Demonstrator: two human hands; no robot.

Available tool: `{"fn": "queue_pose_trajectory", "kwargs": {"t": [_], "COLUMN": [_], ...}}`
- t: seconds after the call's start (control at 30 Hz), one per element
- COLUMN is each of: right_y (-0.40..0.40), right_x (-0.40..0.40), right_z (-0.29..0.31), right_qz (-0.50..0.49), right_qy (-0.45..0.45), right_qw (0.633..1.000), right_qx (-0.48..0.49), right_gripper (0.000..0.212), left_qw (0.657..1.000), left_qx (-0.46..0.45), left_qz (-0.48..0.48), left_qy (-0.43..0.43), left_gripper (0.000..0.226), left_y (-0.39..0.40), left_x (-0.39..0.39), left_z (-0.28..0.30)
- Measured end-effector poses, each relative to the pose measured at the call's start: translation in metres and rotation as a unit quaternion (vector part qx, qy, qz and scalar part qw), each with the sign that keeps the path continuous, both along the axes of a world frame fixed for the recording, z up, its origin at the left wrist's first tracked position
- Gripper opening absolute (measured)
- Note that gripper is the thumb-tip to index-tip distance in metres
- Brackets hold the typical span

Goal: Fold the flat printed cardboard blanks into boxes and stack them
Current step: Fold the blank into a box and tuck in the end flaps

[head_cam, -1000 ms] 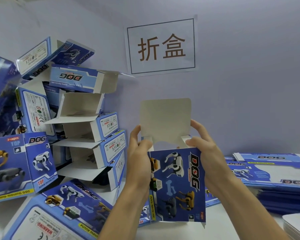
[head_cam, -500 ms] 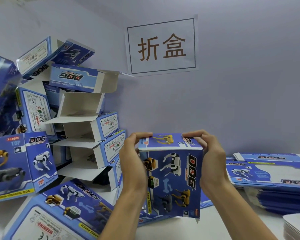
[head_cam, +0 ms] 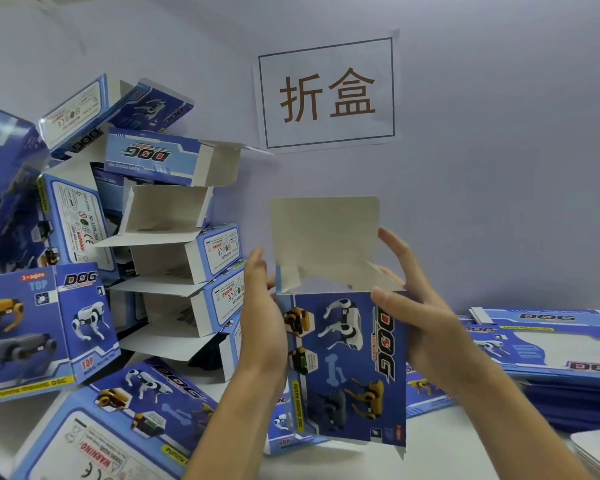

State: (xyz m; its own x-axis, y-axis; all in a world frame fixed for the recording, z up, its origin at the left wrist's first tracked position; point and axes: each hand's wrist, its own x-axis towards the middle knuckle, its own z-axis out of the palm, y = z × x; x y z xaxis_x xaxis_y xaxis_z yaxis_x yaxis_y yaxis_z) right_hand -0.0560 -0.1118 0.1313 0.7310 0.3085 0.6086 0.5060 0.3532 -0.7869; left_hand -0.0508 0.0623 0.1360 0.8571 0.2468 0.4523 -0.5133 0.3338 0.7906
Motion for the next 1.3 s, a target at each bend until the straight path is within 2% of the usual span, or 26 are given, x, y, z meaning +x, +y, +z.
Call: {"fn": "queue_pose_trajectory", "kwargs": {"t": [0.07, 0.13, 0.23, 0.37, 0.5, 0.6, 0.67, 0.73, 0.8, 0.87, 0.93, 1.0, 1.1, 1.3], "right_y": [-0.004, -0.006, -0.014, -0.035, -0.042, -0.032, -0.02, -0.018, -0.022, -0.03, -0.028, -0.019, -0.015, -0.018], "right_x": [0.001, 0.001, 0.004, -0.001, -0.001, 0.009, 0.014, 0.018, 0.015, 0.011, 0.014, 0.023, 0.029, 0.028], "right_z": [0.002, 0.004, 0.007, 0.008, 0.01, 0.01, 0.006, -0.001, -0.007, -0.011, -0.01, -0.009, -0.014, -0.019], "right_qz": [-0.088, -0.182, -0.224, -0.145, -0.115, -0.09, -0.042, -0.024, 0.023, 0.104, 0.12, 0.021, -0.146, -0.153], "right_qy": [-0.025, -0.027, 0.008, 0.089, 0.161, 0.192, 0.238, 0.259, 0.267, 0.265, 0.273, 0.271, 0.155, 0.138], "right_qw": [0.995, 0.983, 0.972, 0.974, 0.975, 0.976, 0.97, 0.965, 0.962, 0.956, 0.952, 0.959, 0.968, 0.974], "right_qx": [-0.032, -0.026, 0.071, 0.148, 0.107, 0.052, -0.002, -0.03, -0.049, -0.076, -0.069, -0.081, -0.136, -0.097], "right_gripper": [0.065, 0.063, 0.051, 0.034, 0.042, 0.023, 0.021, 0.029, 0.042, 0.066, 0.075, 0.067, 0.035, 0.043], "left_qw": [0.999, 0.997, 0.991, 0.98, 0.983, 0.987, 0.986, 0.986, 0.984, 0.982, 0.98, 0.977, 0.97, 0.969], "left_qx": [0.008, 0.043, 0.122, 0.191, 0.165, 0.124, 0.121, 0.128, 0.127, 0.128, 0.125, 0.139, 0.14, 0.134], "left_qz": [-0.031, -0.055, -0.058, -0.059, -0.069, -0.085, -0.079, -0.053, -0.05, -0.071, -0.096, -0.116, -0.155, -0.169], "left_qy": [0.009, 0.018, 0.002, 0.026, 0.042, 0.062, 0.079, 0.096, 0.111, 0.12, 0.123, 0.116, 0.125, 0.122], "left_gripper": [0.027, 0.031, 0.024, 0.02, 0.019, 0.019, 0.022, 0.01, 0.017, 0.021, 0.022, 0.026, 0.026, 0.022], "left_y": [0.001, 0.001, 0.006, 0.018, 0.021, 0.02, 0.022, 0.028, 0.033, 0.035, 0.033, 0.027, 0.017, 0.014], "left_x": [-0.002, -0.002, 0.005, 0.012, 0.014, 0.012, 0.013, 0.015, 0.016, 0.016, 0.017, 0.019, 0.019, 0.018], "left_z": [0.001, 0.001, -0.003, -0.005, -0.005, -0.006, -0.009, -0.011, -0.013, -0.015, -0.016, -0.017, -0.021, -0.024]}}
